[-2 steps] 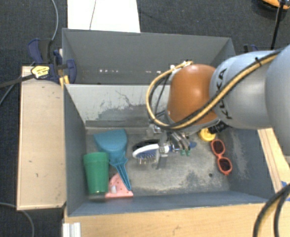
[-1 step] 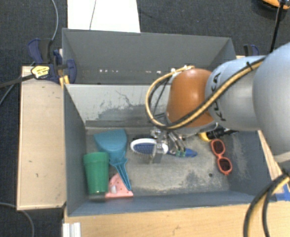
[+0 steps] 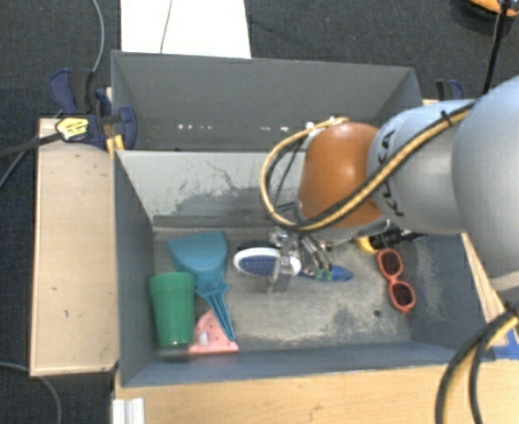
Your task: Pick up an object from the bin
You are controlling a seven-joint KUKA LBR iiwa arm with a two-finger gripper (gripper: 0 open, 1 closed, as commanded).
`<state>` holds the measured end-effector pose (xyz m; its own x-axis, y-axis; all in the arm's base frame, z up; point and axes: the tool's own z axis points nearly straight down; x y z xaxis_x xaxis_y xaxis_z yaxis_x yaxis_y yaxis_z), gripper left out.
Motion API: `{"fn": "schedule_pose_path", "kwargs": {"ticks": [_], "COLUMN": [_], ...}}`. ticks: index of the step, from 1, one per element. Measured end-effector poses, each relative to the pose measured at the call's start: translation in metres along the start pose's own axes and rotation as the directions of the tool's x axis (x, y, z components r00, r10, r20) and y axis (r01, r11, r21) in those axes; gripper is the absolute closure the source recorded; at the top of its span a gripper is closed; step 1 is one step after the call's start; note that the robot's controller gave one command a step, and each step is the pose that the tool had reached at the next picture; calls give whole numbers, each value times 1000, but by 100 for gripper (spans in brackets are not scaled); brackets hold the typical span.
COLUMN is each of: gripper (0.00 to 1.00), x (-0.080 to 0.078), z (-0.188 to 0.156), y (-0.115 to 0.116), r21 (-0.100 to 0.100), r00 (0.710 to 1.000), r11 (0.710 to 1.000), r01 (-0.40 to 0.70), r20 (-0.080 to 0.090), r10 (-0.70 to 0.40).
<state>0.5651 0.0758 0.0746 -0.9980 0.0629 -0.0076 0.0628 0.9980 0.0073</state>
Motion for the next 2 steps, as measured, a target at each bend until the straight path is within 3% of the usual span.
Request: {"fn": "schedule_pose_path", "kwargs": {"ticks": [1, 2], "gripper": [100, 100], "x": [-10, -10], "z": [-51, -51], "y": [-2, -2], "r21": [-1, -1], "r00": [1000, 999], "r11": [1000, 999], "r01": [-32, -33], "r20": [0, 0], "r10": [32, 33]}}
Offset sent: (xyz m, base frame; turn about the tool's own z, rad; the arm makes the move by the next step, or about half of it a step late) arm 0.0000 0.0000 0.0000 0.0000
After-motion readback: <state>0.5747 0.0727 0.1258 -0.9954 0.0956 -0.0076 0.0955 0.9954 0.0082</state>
